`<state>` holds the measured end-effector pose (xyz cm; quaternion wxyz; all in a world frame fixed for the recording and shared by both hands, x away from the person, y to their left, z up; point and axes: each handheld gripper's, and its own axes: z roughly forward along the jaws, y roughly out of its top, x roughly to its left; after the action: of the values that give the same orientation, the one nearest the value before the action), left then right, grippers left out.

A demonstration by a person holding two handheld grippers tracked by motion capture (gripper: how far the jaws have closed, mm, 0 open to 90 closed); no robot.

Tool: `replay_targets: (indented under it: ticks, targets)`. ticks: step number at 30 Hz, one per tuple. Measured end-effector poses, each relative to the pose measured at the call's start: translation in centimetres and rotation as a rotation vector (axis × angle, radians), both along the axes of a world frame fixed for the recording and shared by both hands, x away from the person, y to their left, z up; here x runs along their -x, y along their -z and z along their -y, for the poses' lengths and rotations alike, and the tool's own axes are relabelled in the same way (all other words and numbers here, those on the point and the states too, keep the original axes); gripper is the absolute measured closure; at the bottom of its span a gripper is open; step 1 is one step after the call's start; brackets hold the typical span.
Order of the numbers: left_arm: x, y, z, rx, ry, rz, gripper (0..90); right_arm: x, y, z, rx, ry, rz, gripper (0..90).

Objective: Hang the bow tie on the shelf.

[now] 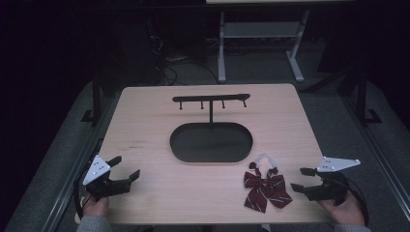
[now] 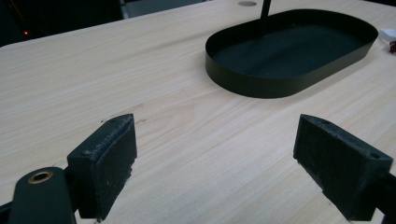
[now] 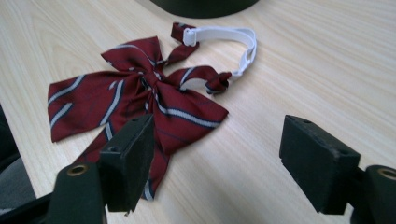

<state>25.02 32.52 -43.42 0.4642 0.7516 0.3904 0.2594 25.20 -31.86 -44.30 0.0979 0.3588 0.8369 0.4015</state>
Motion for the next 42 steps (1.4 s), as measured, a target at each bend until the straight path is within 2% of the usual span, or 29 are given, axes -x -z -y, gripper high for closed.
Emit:
replay_targets:
  ticks: [4,6,10,15,16,17,20,24,27,30,34,35,37,40,42]
  targets:
    - [0.0,0.1,0.0,-0.002,0.001,-0.005,12.8,-0.2,-0.2,-0.1,-0.012,-0.009,-0.005,24.4]
    - [0.0,0.1,0.1,-0.001,0.003,-0.002,12.8,-0.5,-0.2,-0.4,-0.007,-0.014,-0.017,20.9]
    - [-0.1,0.1,0.0,0.004,0.002,-0.006,12.8,-1.2,-0.8,-1.7,0.009,-0.045,-0.033,21.0]
    - [0.0,0.1,-0.1,0.001,0.001,-0.001,12.9,-2.3,-1.9,-3.2,0.040,-0.086,-0.035,27.7]
    - [0.0,0.0,-0.1,-0.001,0.000,0.004,12.8,-3.2,-2.2,-3.9,0.063,-0.106,-0.029,29.2]
    - [0.0,0.0,-0.1,-0.001,0.000,0.004,12.8,-3.2,-2.2,-3.9,0.063,-0.106,-0.029,29.2]
    - [-0.1,0.1,-0.1,-0.001,-0.002,0.000,12.8,-4.6,-2.4,-4.6,0.092,-0.135,-0.038,37.4]
    - [-0.1,0.0,-0.1,-0.002,-0.002,-0.002,12.8,-6.0,-2.3,-5.3,0.127,-0.135,-0.056,40.0]
    - [-0.1,0.0,-0.1,0.003,-0.001,-0.003,12.8,-7.0,-2.1,-5.6,0.118,-0.139,-0.079,41.6]
    - [-0.1,0.0,-0.1,0.002,0.003,0.000,12.8,-8.1,-1.9,-5.9,0.131,-0.137,-0.096,43.0]
    - [-0.1,0.0,0.0,0.002,0.002,0.000,12.8,-9.3,-1.6,-6.6,0.159,-0.147,-0.112,45.5]
    - [-0.1,0.0,0.0,0.002,0.002,0.000,12.8,-9.4,-1.6,-6.7,0.156,-0.150,-0.098,45.8]
    - [-0.1,0.0,0.0,0.002,0.003,-0.001,12.8,-9.8,-1.4,-7.0,0.154,-0.139,-0.112,47.6]
    - [0.0,-0.1,0.0,0.000,0.006,-0.001,12.8,-10.5,-0.7,-7.2,0.186,-0.115,-0.143,52.2]
    - [0.0,-0.1,0.0,-0.001,0.007,0.001,12.8,-10.9,-0.2,-7.2,0.213,-0.112,-0.147,55.5]
